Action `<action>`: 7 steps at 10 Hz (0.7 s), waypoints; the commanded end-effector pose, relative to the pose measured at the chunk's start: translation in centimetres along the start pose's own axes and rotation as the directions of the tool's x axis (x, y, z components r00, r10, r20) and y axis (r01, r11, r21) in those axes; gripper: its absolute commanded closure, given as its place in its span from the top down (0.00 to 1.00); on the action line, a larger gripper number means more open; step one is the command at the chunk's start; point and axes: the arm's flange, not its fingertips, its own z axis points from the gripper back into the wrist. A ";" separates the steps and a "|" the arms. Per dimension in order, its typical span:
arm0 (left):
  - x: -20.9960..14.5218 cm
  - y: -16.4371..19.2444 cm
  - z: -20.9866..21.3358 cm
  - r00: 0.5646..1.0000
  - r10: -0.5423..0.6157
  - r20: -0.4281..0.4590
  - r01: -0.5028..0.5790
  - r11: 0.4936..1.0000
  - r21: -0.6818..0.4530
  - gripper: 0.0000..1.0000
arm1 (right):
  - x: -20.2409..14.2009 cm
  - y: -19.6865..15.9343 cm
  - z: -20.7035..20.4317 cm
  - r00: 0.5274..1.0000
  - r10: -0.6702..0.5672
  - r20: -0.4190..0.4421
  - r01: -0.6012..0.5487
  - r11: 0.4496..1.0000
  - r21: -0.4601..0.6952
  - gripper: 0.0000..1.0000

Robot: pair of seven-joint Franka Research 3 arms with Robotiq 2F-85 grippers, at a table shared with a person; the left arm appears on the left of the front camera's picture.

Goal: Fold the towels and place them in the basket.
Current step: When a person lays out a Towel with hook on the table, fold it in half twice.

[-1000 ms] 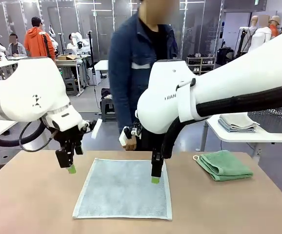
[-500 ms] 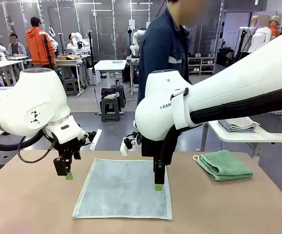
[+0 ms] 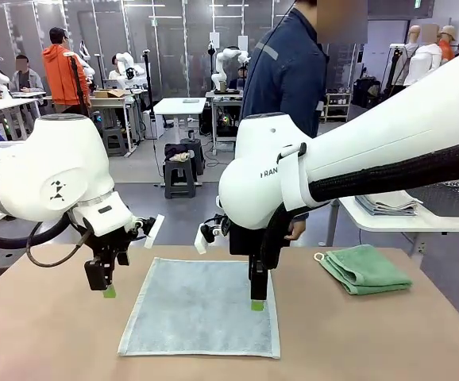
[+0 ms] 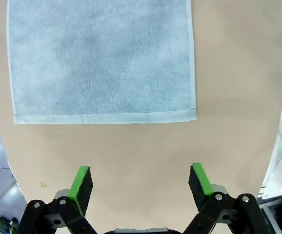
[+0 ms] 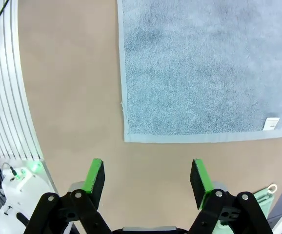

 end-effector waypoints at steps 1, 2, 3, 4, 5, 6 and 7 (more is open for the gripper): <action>0.5 -0.6 -0.9 1.000 0.004 -0.002 -0.004 1.000 -0.005 1.00 | -0.1 0.6 -0.2 1.000 0.018 -0.001 -0.018 0.999 -0.036 0.88; 0.6 -0.9 -1.7 1.000 0.021 0.010 -0.021 1.000 -0.013 1.00 | -0.2 1.2 -0.6 1.000 0.023 -0.013 -0.024 0.999 -0.042 0.88; 1.0 -1.7 -2.3 1.000 0.012 0.016 -0.012 1.000 -0.016 1.00 | -0.5 1.8 -1.0 1.000 0.024 -0.015 -0.024 0.999 -0.036 0.88; 1.2 -2.3 -2.9 1.000 0.013 0.014 -0.012 1.000 -0.023 1.00 | -0.6 2.4 -1.5 1.000 0.020 -0.020 -0.021 0.999 -0.026 0.88; 1.3 -2.6 -3.2 1.000 0.019 0.012 -0.019 1.000 -0.015 1.00 | -0.9 2.8 -2.0 1.000 0.019 -0.017 -0.020 0.999 -0.031 0.88; 1.4 -3.1 -3.7 1.000 0.014 0.014 -0.014 1.000 -0.008 1.00 | -1.4 3.3 -2.9 1.000 0.003 -0.004 -0.003 0.999 -0.038 0.88; 1.4 -3.6 -4.4 1.000 0.013 0.021 -0.013 1.000 -0.003 1.00 | -1.7 3.2 -3.9 1.000 -0.001 -0.002 0.001 0.999 -0.044 0.88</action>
